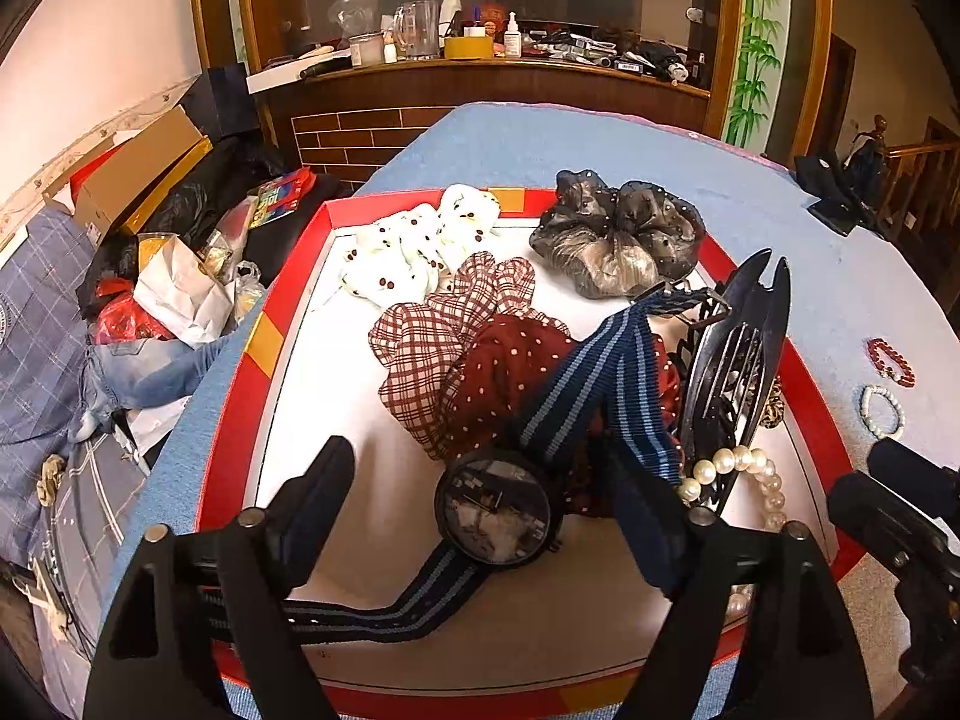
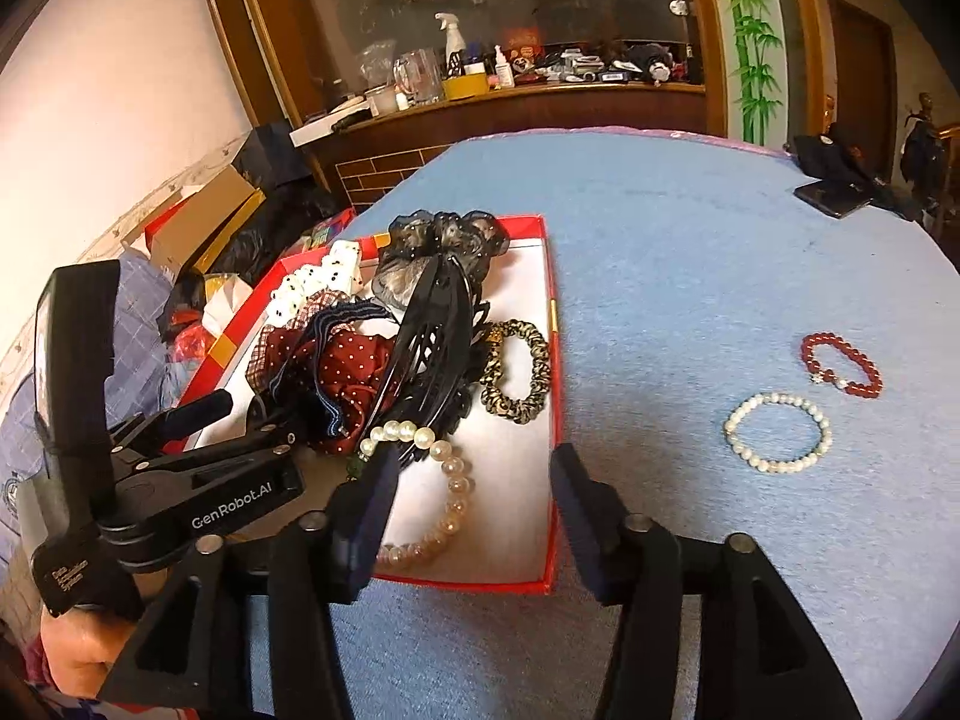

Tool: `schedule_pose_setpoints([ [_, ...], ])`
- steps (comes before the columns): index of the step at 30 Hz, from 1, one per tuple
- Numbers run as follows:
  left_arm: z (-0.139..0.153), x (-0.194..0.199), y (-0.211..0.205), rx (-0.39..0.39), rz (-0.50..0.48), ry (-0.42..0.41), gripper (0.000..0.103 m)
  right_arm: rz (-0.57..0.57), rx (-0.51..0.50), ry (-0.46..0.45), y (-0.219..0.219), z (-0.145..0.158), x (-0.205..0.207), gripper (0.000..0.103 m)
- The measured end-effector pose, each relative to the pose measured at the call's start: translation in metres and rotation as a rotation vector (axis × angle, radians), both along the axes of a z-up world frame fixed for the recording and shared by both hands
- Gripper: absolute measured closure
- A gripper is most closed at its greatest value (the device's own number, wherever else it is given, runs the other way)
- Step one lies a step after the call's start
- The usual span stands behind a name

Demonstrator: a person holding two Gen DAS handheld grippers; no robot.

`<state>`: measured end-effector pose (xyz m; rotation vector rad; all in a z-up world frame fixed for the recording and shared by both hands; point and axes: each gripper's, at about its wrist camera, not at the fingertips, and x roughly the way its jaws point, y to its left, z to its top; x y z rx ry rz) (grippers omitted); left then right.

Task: Organize jewelry

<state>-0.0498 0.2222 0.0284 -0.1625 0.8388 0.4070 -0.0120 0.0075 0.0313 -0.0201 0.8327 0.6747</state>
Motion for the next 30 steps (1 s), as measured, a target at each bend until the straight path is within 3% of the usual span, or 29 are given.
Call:
schedule_pose_setpoints([
  [2, 0.0, 0.0, 0.001, -0.003, 0.002, 0.002, 0.013, -0.004, -0.002, -0.001, -0.002, 0.001, -0.002, 0.044],
  [16, 0.001, -0.005, -0.009, 0.012, -0.01, 0.001, 0.011, -0.024, -0.009, -0.017, -0.016, 0.009, -0.018, 0.031],
  [30, 0.057, -0.07, -0.043, 0.104, -0.001, -0.248, 0.002, -0.118, -0.03, -0.053, -0.053, 0.022, -0.041, 0.024],
])
